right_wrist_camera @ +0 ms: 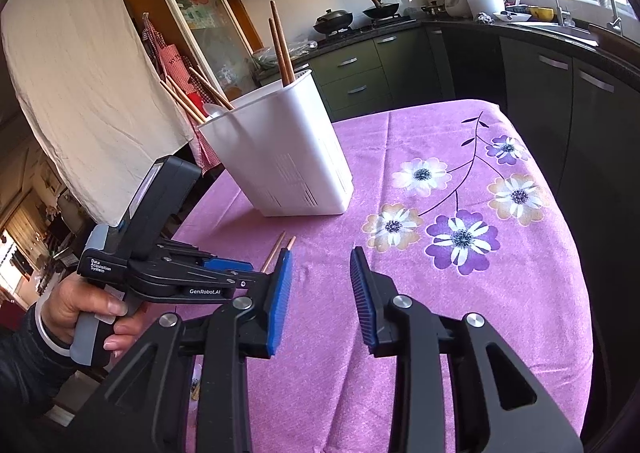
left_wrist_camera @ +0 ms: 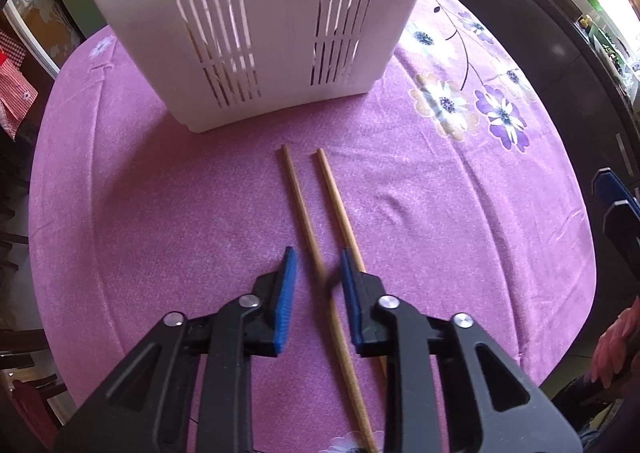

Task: Organize utensils
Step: 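Grasp one of the last two chopsticks with the left gripper while the right gripper approaches them, then lift the chopstick upright with the left gripper while the right gripper grasps the other chopstick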

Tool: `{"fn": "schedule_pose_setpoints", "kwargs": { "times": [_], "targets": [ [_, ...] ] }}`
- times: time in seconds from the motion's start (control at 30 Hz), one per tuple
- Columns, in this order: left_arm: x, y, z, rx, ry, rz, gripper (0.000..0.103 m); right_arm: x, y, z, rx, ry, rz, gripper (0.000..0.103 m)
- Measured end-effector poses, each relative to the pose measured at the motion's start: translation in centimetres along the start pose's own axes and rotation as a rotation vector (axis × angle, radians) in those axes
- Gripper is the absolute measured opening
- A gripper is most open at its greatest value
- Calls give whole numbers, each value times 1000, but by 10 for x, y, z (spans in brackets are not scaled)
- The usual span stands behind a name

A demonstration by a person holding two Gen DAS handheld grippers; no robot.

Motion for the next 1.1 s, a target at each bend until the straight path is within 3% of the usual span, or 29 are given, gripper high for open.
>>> {"fn": "schedule_pose_setpoints", "kwargs": {
  "times": [0.07,0.27,0.5,1.1],
  "targets": [
    [-4,-2,1,-12,10,-5,8,0,0,-1,0,-4,0,30],
    [-8,-3,2,-11,8,-1,6,0,1,-2,-5,-8,2,30],
    [3,16,29,14,26,-19,6,-1,5,-6,-2,-12,-6,30],
    [26,151,33,18,-36,-301,6,-6,7,6,3,22,-8,31]
  ]
}}
Point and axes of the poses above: each gripper's, at about its wrist camera, not at the fingertips, and y roughly against the way its jaws point, z to its left, x to its underside, the point moved 5 cm from there along -y, roughly the way its jaws point, and after that the axes turned 12 degrees about x, right-handed, at the moved point
